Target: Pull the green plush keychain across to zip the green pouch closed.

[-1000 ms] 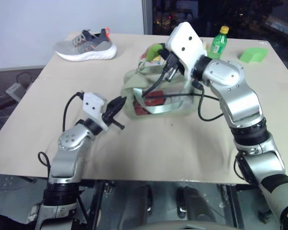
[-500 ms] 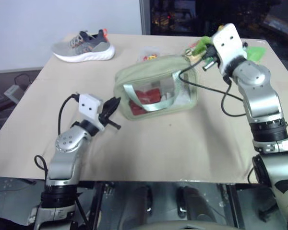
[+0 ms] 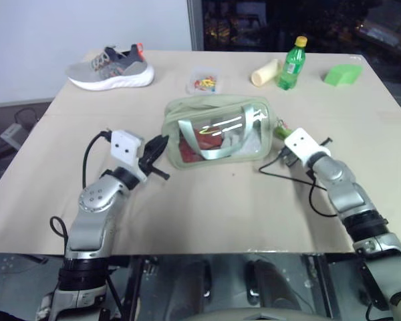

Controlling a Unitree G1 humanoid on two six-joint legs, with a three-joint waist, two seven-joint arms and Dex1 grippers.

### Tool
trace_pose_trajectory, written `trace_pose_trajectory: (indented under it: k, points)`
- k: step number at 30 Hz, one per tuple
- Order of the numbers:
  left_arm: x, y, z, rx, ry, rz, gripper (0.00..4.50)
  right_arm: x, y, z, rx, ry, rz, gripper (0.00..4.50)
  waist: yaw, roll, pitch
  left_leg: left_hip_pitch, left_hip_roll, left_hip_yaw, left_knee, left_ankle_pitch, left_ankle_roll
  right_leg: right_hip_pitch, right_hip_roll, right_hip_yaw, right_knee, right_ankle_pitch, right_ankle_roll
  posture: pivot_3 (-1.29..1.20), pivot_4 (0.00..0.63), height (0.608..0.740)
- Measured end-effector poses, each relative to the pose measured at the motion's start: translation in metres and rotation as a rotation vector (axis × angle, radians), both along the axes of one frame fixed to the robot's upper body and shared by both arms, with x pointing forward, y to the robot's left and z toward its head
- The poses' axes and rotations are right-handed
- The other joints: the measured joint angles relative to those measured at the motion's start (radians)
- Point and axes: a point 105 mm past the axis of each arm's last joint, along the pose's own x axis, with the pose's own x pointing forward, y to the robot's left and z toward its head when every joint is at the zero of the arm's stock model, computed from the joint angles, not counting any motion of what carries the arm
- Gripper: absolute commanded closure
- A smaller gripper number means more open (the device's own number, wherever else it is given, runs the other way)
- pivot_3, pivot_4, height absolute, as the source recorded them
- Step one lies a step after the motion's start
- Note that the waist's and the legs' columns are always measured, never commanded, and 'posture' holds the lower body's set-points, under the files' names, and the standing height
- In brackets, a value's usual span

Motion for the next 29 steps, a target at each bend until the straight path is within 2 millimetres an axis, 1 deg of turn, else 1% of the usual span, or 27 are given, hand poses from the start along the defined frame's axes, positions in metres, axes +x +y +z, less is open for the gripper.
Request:
trace_pose_trajectory:
  k: [4, 8, 9, 10, 12, 15, 16, 17, 18, 21, 23, 24, 27, 29]
  points:
    - [-0.001, -0.001, 0.002, -0.023, 0.004, -0.017, 4.50, -0.002, 0.006, -0.003, -0.061, 0.008, 0.060, 4.45, 0.000, -0.002, -0.002, 0.000, 0.000, 0.000, 0.000, 0.000, 0.000, 0.000, 0.000, 0.000, 0.000, 0.000, 0.000, 0.00, 0.150, 0.740]
    - [-0.007, -0.002, 0.003, -0.057, 0.007, -0.051, 4.50, -0.009, 0.008, 0.002, 0.095, 0.053, 0.094, 4.45, 0.001, -0.002, -0.001, -0.001, 0.000, 0.000, 0.000, 0.000, 0.000, 0.000, -0.001, 0.000, 0.000, 0.000, 0.000, 0.00, 0.150, 0.740]
    - [-0.011, 0.000, 0.004, -0.081, 0.013, -0.061, 3.83, -0.016, 0.011, 0.008, 0.192, 0.086, 0.129, 3.77, 0.001, -0.002, -0.001, -0.002, 0.000, 0.000, 0.000, 0.000, 0.000, -0.001, -0.001, 0.000, 0.000, 0.001, 0.002, 0.00, 0.150, 0.740]
    - [-0.013, 0.001, 0.002, -0.091, 0.024, -0.061, 3.59, -0.019, 0.012, 0.011, 0.224, 0.099, 0.139, 3.53, 0.000, -0.002, -0.001, -0.002, 0.001, 0.000, 0.000, 0.000, 0.000, -0.001, -0.002, 0.001, -0.001, 0.002, 0.004, 0.00, 0.150, 0.740]
    - [-0.018, 0.003, -0.001, -0.114, 0.049, -0.071, 2.75, -0.027, 0.009, 0.016, 0.272, 0.125, 0.161, 2.64, 0.004, -0.002, -0.001, -0.004, 0.001, -0.001, 0.000, 0.000, 0.000, -0.002, -0.002, 0.000, -0.001, 0.002, 0.004, 0.00, 0.150, 0.740]
    - [-0.031, 0.004, -0.003, -0.125, 0.084, -0.091, 1.21, -0.044, 0.003, 0.029, 0.333, 0.153, 0.210, 1.06, 0.018, -0.002, 0.000, -0.004, 0.001, -0.001, 0.000, -0.001, -0.001, -0.003, -0.004, 0.000, -0.002, 0.001, 0.001, 0.00, 0.150, 0.740]
    - [-0.036, 0.005, -0.003, -0.119, 0.095, -0.099, 0.77, -0.052, 0.002, 0.035, 0.351, 0.162, 0.237, 0.63, 0.022, -0.002, 0.000, -0.005, 0.001, -0.002, 0.000, -0.001, -0.001, -0.003, -0.004, 0.000, -0.002, 0.000, 0.000, 0.00, 0.150, 0.740]
    - [-0.042, 0.006, -0.004, -0.111, 0.106, -0.104, 0.24, -0.062, 0.000, 0.040, 0.370, 0.173, 0.264, 0.08, 0.025, -0.002, 0.000, -0.005, 0.001, -0.002, 0.000, -0.002, -0.002, -0.002, -0.005, 0.000, -0.003, 0.000, 0.000, 0.00, 0.150, 0.740]
    - [-0.047, 0.010, -0.005, -0.099, 0.114, -0.099, 0.11, -0.072, -0.002, 0.043, 0.386, 0.185, 0.287, 0.03, 0.026, -0.002, 0.000, -0.005, 0.001, -0.002, 0.000, -0.002, -0.003, -0.002, -0.005, 0.001, -0.003, 0.000, -0.001, 0.00, 0.150, 0.740]
    - [-0.062, 0.025, -0.008, -0.092, 0.144, -0.072, 0.11, -0.103, -0.013, 0.040, 0.420, 0.261, 0.314, 0.03, 0.034, -0.002, 0.000, -0.005, 0.001, -0.003, -0.001, -0.004, -0.004, -0.002, -0.006, 0.000, -0.005, 0.000, -0.001, 0.00, 0.150, 0.740]
    - [-0.075, 0.039, -0.010, -0.073, 0.167, -0.041, 0.11, -0.133, -0.024, 0.031, 0.418, 0.339, 0.303, 0.03, 0.042, -0.002, 0.000, -0.005, 0.001, -0.003, -0.002, -0.005, -0.005, -0.002, -0.007, 0.000, -0.008, 0.000, -0.001, 0.00, 0.150, 0.740]
    - [-0.077, 0.043, -0.009, -0.067, 0.170, -0.028, 0.11, -0.138, -0.026, 0.030, 0.425, 0.349, 0.298, 0.03, 0.043, -0.002, 0.000, -0.005, 0.001, -0.003, -0.002, -0.005, -0.005, -0.002, -0.007, 0.000, -0.008, -0.001, 0.000, 0.00, 0.150, 0.740]
    - [-0.081, 0.044, -0.005, -0.061, 0.168, -0.033, 0.11, -0.154, -0.028, 0.031, 0.431, 0.352, 0.283, 0.03, 0.044, -0.002, 0.000, -0.004, 0.001, -0.002, -0.002, -0.005, -0.005, -0.001, -0.014, -0.008, -0.008, -0.002, 0.002, 0.00, 0.150, 0.740]
    - [-0.082, 0.046, -0.004, -0.063, 0.172, -0.033, 0.11, -0.160, -0.032, 0.028, 0.432, 0.357, 0.254, 0.03, 0.044, -0.002, 0.000, -0.004, 0.002, -0.002, -0.002, -0.005, -0.005, -0.002, -0.018, -0.014, -0.008, -0.002, 0.002, 0.00, 0.150, 0.740]
